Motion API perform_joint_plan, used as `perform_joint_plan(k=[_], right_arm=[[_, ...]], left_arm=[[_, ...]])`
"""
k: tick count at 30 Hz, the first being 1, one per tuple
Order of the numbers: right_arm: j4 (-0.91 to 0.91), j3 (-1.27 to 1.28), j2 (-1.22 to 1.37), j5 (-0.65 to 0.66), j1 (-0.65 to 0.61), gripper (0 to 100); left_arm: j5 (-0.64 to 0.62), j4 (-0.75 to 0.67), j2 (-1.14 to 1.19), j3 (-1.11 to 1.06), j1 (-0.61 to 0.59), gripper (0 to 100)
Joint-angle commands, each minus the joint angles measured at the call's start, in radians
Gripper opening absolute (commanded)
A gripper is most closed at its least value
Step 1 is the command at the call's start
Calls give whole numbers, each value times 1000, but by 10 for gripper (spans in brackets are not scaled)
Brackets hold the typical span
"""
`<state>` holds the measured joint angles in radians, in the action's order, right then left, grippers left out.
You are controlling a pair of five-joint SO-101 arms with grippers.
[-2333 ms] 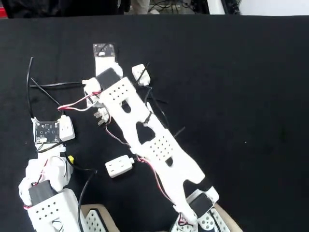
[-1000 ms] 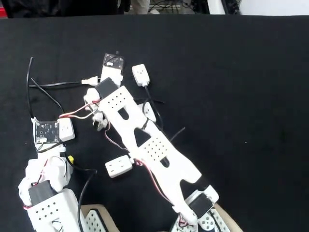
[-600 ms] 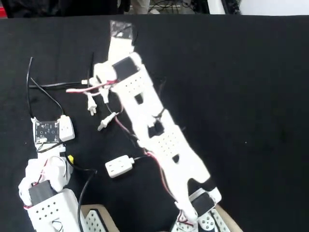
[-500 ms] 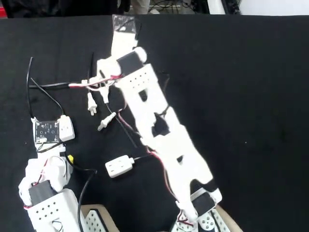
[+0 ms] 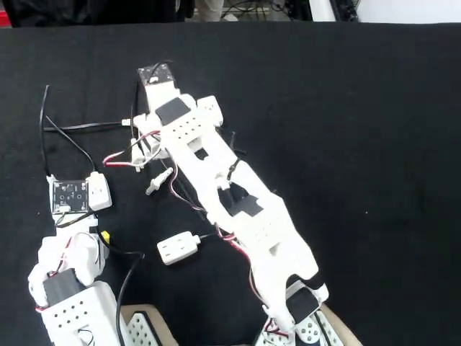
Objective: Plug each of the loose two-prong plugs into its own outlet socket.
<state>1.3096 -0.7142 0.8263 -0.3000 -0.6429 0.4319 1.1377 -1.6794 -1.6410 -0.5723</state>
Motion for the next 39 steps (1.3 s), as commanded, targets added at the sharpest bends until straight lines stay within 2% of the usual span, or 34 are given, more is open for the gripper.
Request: perform_joint_plan(k=[1,9,20,28,35,39], right_arm=[[-104,-2,12,44,-17,247],[-120,-111,30,49,-100,247],[-207,-159,124,14,-120,247],[-115,-386,291,9,-152,247],[-2,-602,418,9,-155,85],[51,-711,478,9,-153,54]], left_arm=[[6,-12,-8,7,-2,230],[6,-12,-8,7,-2,230],[6,-14,-8,7,-1,230],[6,-14,-8,7,-1,230],[6,-14,-8,7,-1,230],[6,-14,-8,7,-1,230]])
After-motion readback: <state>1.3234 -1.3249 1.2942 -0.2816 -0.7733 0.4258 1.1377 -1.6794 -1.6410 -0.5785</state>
